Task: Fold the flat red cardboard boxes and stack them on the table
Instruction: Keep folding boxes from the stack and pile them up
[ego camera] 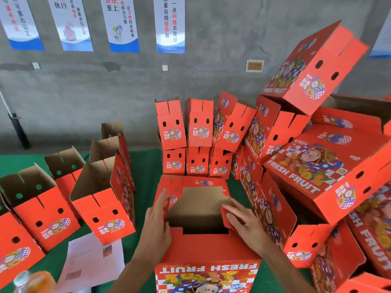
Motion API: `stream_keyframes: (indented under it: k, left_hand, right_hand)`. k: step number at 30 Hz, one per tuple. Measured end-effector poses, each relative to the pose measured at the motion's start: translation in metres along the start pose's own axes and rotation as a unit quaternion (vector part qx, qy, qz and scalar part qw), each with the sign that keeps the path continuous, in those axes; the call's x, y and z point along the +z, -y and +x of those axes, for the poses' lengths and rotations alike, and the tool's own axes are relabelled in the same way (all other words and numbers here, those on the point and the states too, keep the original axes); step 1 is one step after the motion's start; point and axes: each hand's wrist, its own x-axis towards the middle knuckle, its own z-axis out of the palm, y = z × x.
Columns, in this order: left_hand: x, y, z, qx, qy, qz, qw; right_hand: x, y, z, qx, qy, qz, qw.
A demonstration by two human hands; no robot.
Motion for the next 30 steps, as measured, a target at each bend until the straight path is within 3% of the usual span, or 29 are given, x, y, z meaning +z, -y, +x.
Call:
stream_keyframes:
  k: [7, 14, 19, 26, 28, 30]
  left_hand:
    - [0.001, 0.017, -0.002, -0.014, 0.100, -0.108, 0.989]
    - [-0.003, 0.012, 0.002, -0.071, 0.121, -0.201, 0.969]
    - [0.003, 0.013, -0.001, -0.004, 0.144, -0.116, 0.983]
    - [0.009, 0.016, 0.001, 0.003, 0.195, -0.073, 0.978]
    - [0.011, 0.012, 0.004, -0.004, 0.207, -0.078, 0.975]
    - [0.012, 0.008, 0.007, -0.006, 0.206, -0.058, 0.977]
  right_hand:
    - [0.001, -0.005, 0.006, -0.050, -0.057, -0.052, 0.996]
    - [-0.013, -0.015, 0.022, -0.086, -0.081, -0.102, 0.988]
    - [-0.017, -0.020, 0.018, -0.159, -0.100, -0.186, 0.964]
    - [-0.025, -0.017, 0.015, -0.241, -0.169, -0.293, 0.909]
    - [-0.037, -0.013, 0.020, -0.209, -0.145, -0.280, 0.926]
    - [-0.043, -0.012, 0.022, -0.174, -0.071, -0.227, 0.956]
